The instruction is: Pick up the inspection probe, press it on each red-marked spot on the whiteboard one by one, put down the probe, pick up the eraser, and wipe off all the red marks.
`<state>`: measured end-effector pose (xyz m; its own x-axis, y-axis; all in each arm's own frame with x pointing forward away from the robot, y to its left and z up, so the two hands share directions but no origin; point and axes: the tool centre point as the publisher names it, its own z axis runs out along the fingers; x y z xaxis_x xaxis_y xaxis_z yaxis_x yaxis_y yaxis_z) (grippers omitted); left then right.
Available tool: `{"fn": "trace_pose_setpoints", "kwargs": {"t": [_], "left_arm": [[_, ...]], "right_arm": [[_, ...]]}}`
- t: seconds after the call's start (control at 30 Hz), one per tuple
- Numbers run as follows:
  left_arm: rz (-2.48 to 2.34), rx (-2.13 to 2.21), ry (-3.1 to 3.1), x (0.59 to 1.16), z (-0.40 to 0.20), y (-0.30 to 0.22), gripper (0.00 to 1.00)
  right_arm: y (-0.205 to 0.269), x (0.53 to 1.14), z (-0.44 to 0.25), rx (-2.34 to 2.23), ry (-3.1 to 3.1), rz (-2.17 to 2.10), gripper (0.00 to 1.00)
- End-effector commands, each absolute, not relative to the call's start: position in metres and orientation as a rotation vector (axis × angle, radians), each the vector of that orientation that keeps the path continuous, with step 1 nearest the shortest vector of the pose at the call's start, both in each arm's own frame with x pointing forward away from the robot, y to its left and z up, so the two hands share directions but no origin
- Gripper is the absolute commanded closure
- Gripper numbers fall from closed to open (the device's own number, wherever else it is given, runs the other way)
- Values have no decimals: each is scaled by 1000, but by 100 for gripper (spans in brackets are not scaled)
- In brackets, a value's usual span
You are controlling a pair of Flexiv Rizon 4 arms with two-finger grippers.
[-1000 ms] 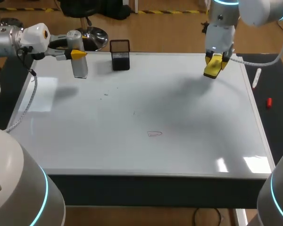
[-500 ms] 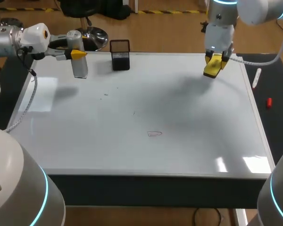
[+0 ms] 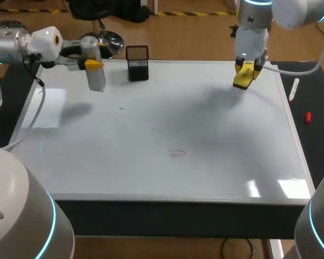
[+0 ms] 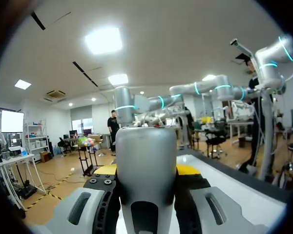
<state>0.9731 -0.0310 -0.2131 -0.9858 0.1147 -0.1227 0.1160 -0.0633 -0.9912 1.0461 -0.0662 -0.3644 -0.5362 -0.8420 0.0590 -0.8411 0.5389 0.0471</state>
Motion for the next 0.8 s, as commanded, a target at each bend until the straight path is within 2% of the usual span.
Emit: {"fn": "trace_pose_setpoints", "kwargs": {"t": [0.03, 0.8], "left_arm": [[-2262, 284, 2196, 949, -203, -54, 100], [-2423, 552, 2183, 806, -205, -153, 100]], "right_arm": [[-67, 1046, -363, 1475, -2687, -17, 100], [-67, 1046, -363, 1475, -2687, -17, 100]]}}
